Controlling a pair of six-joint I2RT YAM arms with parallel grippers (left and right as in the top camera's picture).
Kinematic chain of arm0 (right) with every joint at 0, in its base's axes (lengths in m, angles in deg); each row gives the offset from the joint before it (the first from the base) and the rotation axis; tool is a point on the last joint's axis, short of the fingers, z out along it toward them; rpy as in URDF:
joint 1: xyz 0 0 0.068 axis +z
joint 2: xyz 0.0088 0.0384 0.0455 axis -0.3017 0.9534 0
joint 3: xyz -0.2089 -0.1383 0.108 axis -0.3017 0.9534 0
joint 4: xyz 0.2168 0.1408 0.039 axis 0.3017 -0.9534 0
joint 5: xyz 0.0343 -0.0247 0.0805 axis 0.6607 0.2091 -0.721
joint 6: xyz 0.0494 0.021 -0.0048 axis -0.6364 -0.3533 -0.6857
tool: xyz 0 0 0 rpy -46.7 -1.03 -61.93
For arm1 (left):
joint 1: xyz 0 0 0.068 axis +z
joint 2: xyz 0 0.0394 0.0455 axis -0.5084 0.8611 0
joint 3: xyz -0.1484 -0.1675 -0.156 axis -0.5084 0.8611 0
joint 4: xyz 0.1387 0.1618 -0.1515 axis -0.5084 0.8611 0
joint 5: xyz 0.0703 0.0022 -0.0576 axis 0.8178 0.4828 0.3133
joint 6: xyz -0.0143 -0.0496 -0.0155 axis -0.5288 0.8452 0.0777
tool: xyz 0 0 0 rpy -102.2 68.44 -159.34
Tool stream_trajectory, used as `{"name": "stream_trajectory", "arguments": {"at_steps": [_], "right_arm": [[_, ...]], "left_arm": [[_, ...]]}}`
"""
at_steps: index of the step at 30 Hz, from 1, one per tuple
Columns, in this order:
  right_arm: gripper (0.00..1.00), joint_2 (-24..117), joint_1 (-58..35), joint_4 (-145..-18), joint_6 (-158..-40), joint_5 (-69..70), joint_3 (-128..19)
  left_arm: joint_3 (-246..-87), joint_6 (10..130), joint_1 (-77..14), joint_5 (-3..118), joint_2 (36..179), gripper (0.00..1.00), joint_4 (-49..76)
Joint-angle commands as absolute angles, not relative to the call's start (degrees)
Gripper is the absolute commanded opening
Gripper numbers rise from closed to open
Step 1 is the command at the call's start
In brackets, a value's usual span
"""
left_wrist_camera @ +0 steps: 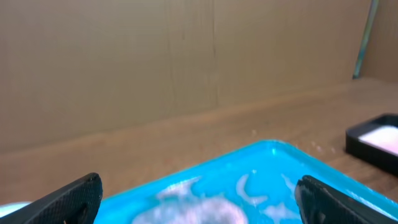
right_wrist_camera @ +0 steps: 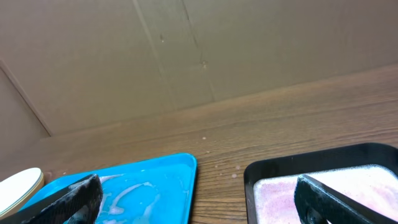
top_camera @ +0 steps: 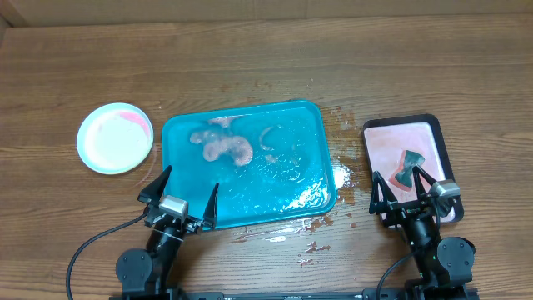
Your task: Clean dirty plates on tray and stack at the side
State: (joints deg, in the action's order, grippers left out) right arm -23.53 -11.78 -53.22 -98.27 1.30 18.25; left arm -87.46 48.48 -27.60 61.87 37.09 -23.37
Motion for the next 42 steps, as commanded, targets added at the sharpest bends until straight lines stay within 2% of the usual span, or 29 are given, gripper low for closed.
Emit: {"name": "stream_trajectory", "arguments": {"at_steps": [1,42], "right_arm": [[1.00,-24.0,-11.5,-53.0,-98.4,1.9,18.8],[1.00,-24.0,-11.5,-53.0,-98.4,1.9,18.8]], "left_arm": [[-87.2,48.2,-28.1,61.2,36.4,1.00,-20.6],[-87.2,48.4,-28.1,61.3,36.4,1.00,-18.5]]}}
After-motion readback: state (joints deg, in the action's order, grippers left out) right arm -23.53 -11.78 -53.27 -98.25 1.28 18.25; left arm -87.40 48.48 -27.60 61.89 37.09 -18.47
